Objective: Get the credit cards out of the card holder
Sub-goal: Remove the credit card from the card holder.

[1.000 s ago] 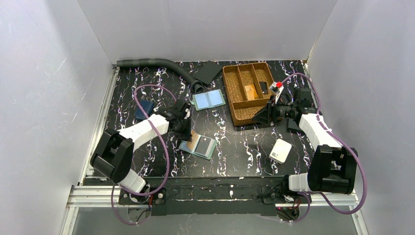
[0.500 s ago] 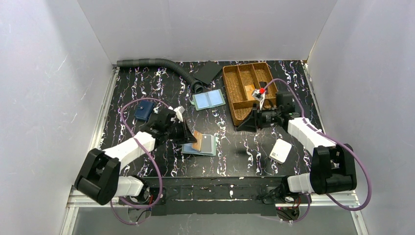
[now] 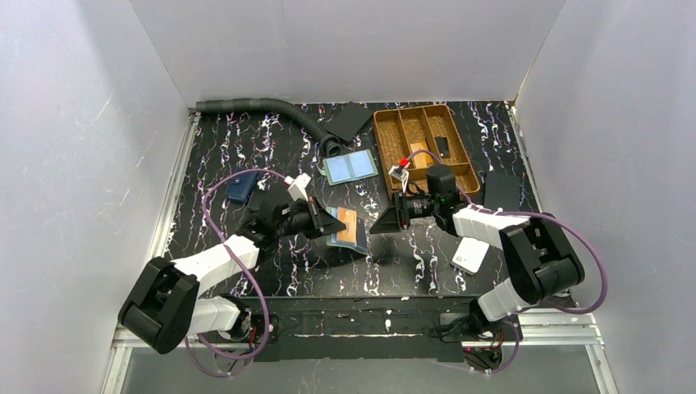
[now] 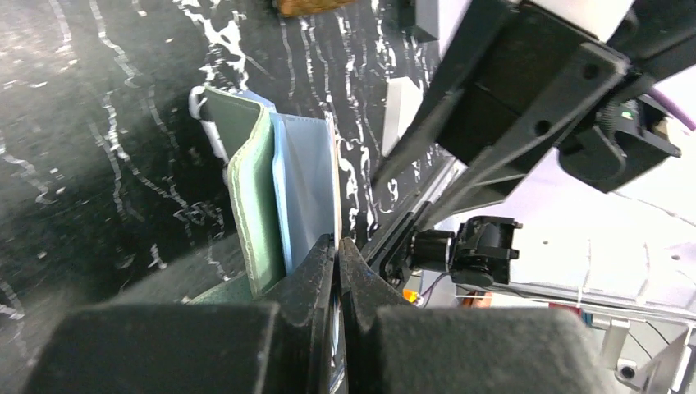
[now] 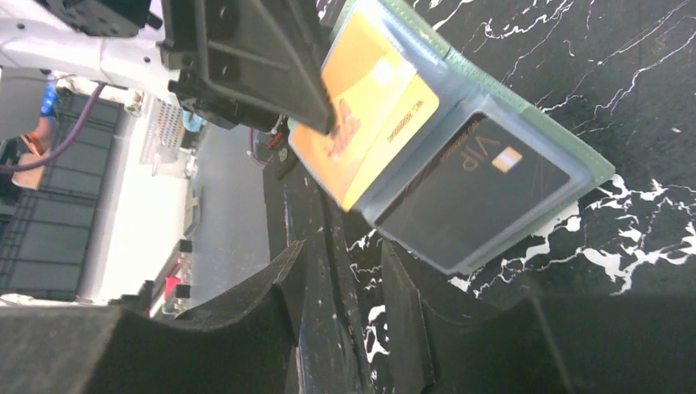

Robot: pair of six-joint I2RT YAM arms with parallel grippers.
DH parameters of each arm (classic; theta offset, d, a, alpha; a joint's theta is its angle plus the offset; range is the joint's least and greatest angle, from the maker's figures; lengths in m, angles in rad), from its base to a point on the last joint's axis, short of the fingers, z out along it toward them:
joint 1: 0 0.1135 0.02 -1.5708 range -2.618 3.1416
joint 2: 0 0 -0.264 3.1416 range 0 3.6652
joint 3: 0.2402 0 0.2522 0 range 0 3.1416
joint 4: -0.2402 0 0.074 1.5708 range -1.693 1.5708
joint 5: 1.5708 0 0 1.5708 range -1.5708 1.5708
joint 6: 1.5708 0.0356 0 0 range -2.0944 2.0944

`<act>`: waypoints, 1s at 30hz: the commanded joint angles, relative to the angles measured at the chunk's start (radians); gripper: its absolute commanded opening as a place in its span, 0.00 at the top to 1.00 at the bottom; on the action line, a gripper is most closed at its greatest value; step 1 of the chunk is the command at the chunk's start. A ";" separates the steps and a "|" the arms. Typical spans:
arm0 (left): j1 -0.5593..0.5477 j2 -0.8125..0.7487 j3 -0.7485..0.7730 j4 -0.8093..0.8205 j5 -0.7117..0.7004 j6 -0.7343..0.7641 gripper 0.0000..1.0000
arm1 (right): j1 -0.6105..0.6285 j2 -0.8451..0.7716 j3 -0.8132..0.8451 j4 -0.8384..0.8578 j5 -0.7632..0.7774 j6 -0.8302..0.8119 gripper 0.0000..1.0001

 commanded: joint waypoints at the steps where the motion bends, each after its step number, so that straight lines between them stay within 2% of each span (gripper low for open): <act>1: -0.038 0.033 -0.018 0.190 0.013 -0.058 1.00 | 0.026 0.050 -0.023 0.230 0.043 0.207 0.53; 4: -0.054 0.066 -0.041 0.261 0.003 -0.084 1.00 | 0.032 0.068 -0.037 0.297 0.045 0.256 0.53; 11: -0.062 0.109 -0.095 0.401 0.002 -0.132 1.00 | 0.032 0.106 -0.035 0.283 0.062 0.260 0.52; 30: -0.078 0.171 -0.124 0.555 0.022 -0.193 1.00 | 0.038 0.163 -0.034 0.362 0.019 0.347 0.60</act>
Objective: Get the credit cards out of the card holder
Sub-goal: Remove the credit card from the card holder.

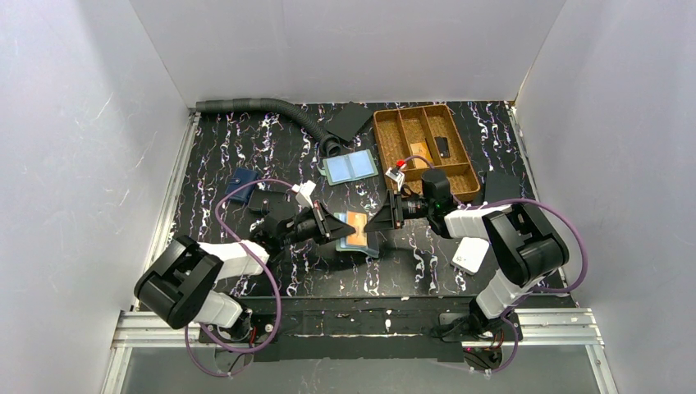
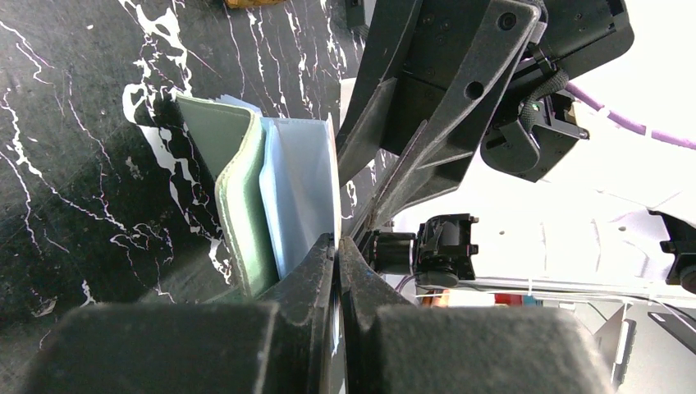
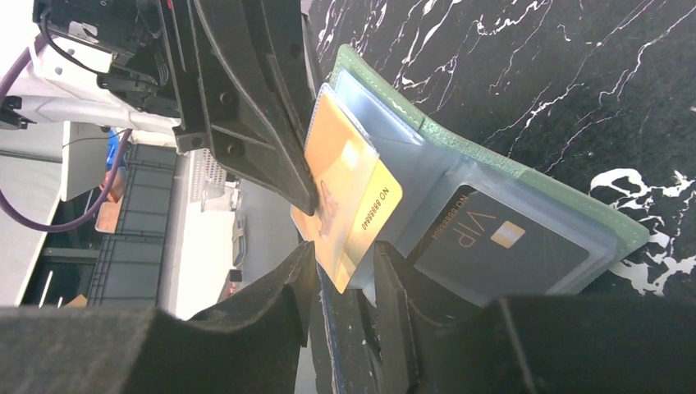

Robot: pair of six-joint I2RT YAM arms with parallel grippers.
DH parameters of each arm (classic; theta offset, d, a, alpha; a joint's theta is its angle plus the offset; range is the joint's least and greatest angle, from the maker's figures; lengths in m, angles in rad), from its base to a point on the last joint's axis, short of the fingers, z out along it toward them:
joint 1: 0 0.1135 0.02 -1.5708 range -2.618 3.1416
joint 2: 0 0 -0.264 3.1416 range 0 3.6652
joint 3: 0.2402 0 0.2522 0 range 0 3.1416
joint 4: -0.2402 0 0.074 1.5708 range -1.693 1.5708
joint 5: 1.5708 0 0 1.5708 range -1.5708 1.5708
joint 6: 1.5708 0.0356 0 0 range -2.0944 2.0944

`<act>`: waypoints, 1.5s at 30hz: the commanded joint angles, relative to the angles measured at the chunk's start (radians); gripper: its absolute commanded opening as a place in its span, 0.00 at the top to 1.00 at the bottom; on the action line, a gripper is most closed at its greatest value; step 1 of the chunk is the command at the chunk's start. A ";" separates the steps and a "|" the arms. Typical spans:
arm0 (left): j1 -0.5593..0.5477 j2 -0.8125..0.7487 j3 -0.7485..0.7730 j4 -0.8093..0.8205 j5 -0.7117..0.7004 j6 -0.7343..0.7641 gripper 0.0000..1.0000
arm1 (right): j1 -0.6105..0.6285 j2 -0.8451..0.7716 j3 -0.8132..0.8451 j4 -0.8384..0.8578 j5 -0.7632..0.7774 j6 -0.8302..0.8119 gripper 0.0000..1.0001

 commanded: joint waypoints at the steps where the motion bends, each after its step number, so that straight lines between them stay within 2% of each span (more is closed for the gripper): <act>1: -0.008 0.013 -0.006 0.100 0.021 -0.019 1.00 | 0.006 0.020 0.002 0.073 -0.025 0.026 0.60; 3: -0.008 0.020 -0.007 0.113 0.022 -0.024 1.00 | 0.006 0.022 0.003 0.076 -0.027 0.030 0.62; 10: -0.009 0.040 -0.019 0.135 0.022 -0.030 1.00 | 0.006 0.025 0.006 0.075 -0.029 0.027 0.76; 16: -0.009 0.059 -0.015 0.142 0.028 -0.034 1.00 | 0.005 0.029 0.011 0.072 -0.035 0.027 0.84; 19: -0.009 0.069 -0.011 0.147 0.036 -0.037 1.00 | 0.005 0.030 0.014 0.072 -0.038 0.030 0.81; 25: -0.010 0.080 -0.004 0.159 0.048 -0.041 1.00 | 0.005 0.032 0.015 0.070 -0.036 0.031 0.67; 27: -0.010 0.082 -0.003 0.161 0.051 -0.044 1.00 | 0.005 0.036 0.015 0.070 -0.036 0.031 0.66; 41: -0.015 0.120 0.011 0.216 0.073 -0.066 1.00 | 0.005 0.048 0.017 0.065 -0.034 0.038 0.69; 43: -0.016 0.125 0.011 0.220 0.074 -0.069 1.00 | 0.006 0.047 0.017 0.065 -0.037 0.038 0.72; 45: -0.016 0.128 0.011 0.223 0.074 -0.070 1.00 | 0.005 0.048 0.020 0.065 -0.040 0.037 0.79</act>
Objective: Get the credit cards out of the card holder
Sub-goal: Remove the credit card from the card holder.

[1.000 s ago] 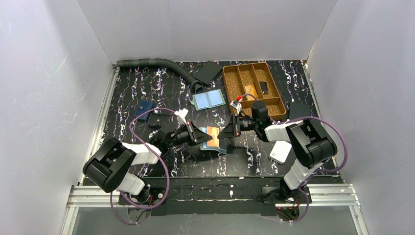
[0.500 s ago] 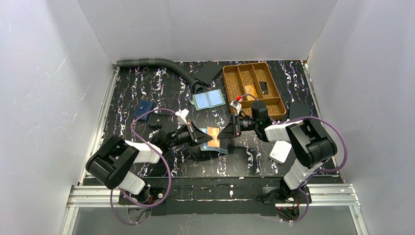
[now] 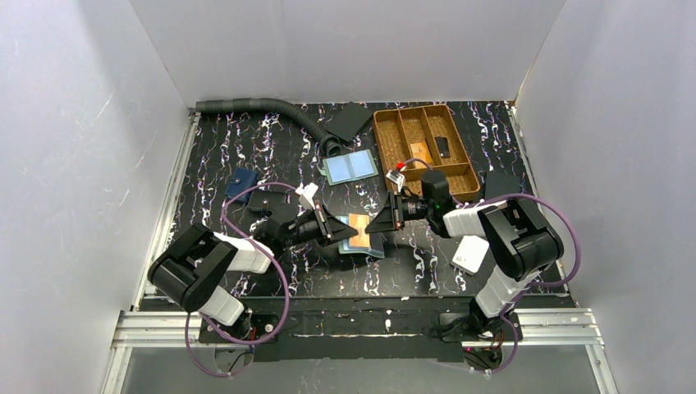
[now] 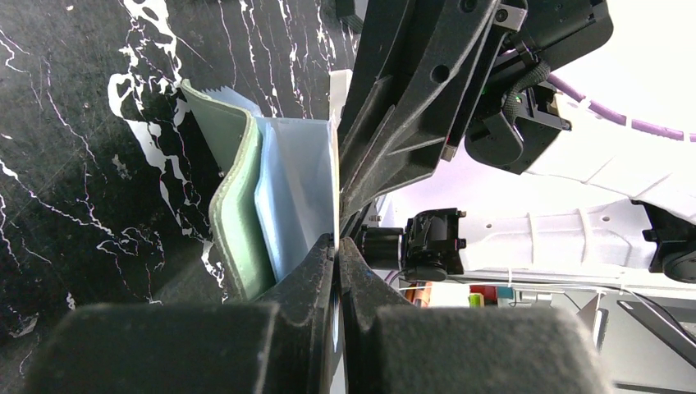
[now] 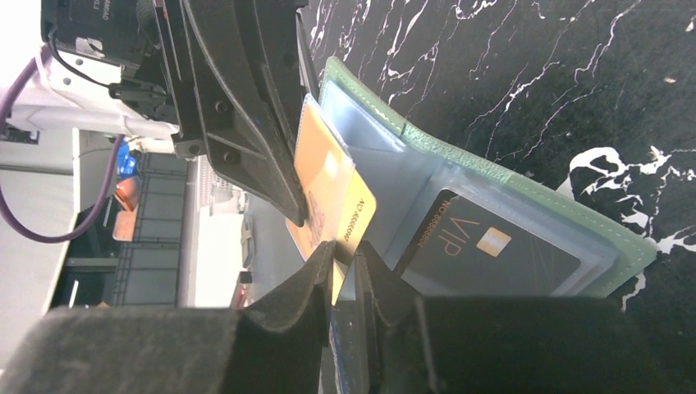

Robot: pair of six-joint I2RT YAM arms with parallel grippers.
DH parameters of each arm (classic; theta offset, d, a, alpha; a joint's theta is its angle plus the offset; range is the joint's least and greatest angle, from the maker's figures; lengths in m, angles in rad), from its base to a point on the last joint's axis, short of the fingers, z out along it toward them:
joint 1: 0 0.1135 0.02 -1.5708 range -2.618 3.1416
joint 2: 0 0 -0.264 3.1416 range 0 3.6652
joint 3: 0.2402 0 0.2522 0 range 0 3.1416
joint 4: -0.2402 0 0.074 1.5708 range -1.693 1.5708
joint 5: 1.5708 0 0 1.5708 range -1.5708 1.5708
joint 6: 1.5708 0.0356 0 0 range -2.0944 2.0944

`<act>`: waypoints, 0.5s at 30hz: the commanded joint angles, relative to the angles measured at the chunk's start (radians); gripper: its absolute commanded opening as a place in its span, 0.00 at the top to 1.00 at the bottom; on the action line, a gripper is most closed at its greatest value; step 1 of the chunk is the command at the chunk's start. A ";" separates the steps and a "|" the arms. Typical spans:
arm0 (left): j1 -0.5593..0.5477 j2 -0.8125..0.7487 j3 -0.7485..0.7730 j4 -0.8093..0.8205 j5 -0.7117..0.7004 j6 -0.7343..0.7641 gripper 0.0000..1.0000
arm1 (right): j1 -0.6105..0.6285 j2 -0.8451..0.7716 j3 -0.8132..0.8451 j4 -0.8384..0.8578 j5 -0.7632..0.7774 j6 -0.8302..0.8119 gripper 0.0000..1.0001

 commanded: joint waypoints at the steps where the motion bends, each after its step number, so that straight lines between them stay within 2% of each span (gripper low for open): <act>1: -0.013 0.005 0.026 0.053 0.034 -0.004 1.00 | 0.011 0.000 0.021 0.048 -0.036 0.005 0.83; 4: -0.012 0.004 0.017 0.053 0.025 -0.009 0.96 | 0.010 -0.003 0.029 0.023 -0.043 -0.016 0.98; 10: 0.004 -0.002 -0.003 0.050 0.029 -0.018 0.80 | -0.003 -0.016 0.054 -0.094 -0.032 -0.124 0.99; 15: 0.007 -0.010 -0.005 0.050 0.036 -0.016 0.76 | -0.004 -0.011 0.062 -0.121 -0.035 -0.148 0.99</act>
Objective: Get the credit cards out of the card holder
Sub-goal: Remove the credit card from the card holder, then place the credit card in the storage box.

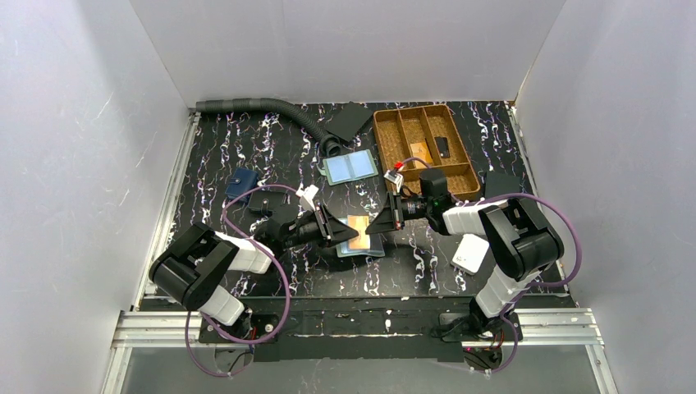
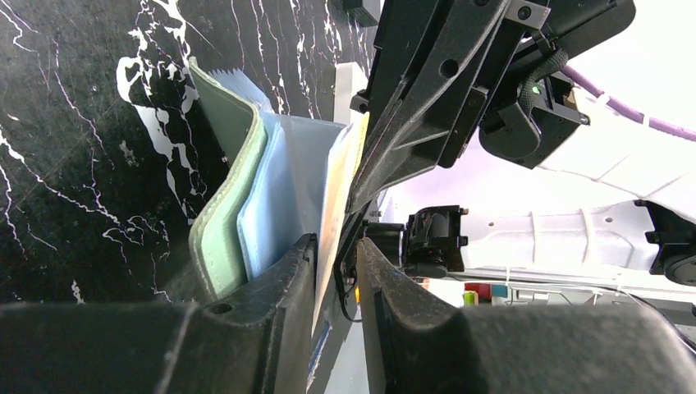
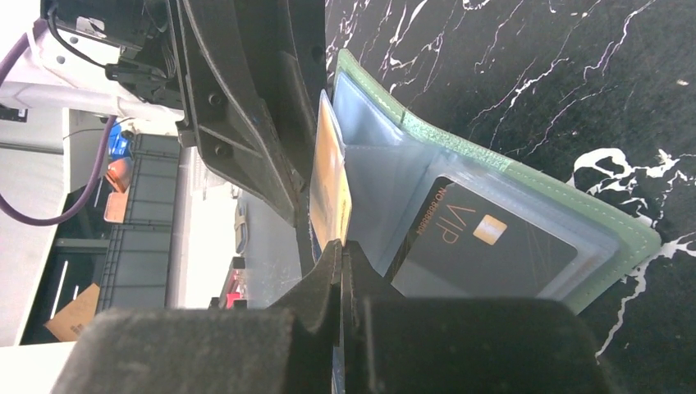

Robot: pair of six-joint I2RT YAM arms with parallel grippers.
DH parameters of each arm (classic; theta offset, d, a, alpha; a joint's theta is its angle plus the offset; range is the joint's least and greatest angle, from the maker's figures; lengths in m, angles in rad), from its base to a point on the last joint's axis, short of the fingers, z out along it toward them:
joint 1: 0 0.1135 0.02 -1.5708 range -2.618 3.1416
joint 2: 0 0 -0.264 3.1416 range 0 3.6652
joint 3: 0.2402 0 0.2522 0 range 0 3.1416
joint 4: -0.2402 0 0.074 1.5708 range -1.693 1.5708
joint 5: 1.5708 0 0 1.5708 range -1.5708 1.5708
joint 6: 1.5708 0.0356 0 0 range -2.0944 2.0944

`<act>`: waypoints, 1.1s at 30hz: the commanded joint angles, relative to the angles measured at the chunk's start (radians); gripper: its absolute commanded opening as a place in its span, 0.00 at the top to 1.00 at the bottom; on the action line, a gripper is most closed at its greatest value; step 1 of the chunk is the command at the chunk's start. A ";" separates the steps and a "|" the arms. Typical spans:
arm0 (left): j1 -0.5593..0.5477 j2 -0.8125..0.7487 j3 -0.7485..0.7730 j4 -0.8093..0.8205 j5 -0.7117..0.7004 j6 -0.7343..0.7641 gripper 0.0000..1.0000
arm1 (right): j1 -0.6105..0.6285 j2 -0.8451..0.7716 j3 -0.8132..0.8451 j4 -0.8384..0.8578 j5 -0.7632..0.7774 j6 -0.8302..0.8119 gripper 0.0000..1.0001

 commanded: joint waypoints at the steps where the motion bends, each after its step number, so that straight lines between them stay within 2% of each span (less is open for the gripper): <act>1: 0.008 -0.023 -0.002 0.049 0.027 -0.003 0.76 | 0.003 -0.011 0.036 -0.046 -0.007 -0.076 0.99; 9: 0.043 -0.056 -0.035 0.032 0.031 -0.010 0.84 | -0.002 -0.010 0.046 -0.087 -0.004 -0.113 0.99; 15: 0.054 -0.054 -0.042 0.030 0.035 -0.009 0.95 | -0.006 -0.011 0.063 -0.156 0.009 -0.171 0.99; 20: 0.084 -0.059 -0.084 0.019 0.019 0.001 0.97 | -0.024 -0.012 0.112 -0.332 0.048 -0.326 0.99; 26: 0.108 -0.024 -0.124 -0.010 -0.005 0.034 0.99 | -0.028 -0.021 0.121 -0.392 0.077 -0.394 0.99; 33: 0.143 0.014 -0.178 -0.050 -0.028 0.072 0.98 | -0.045 -0.073 0.213 -0.642 0.057 -0.667 0.99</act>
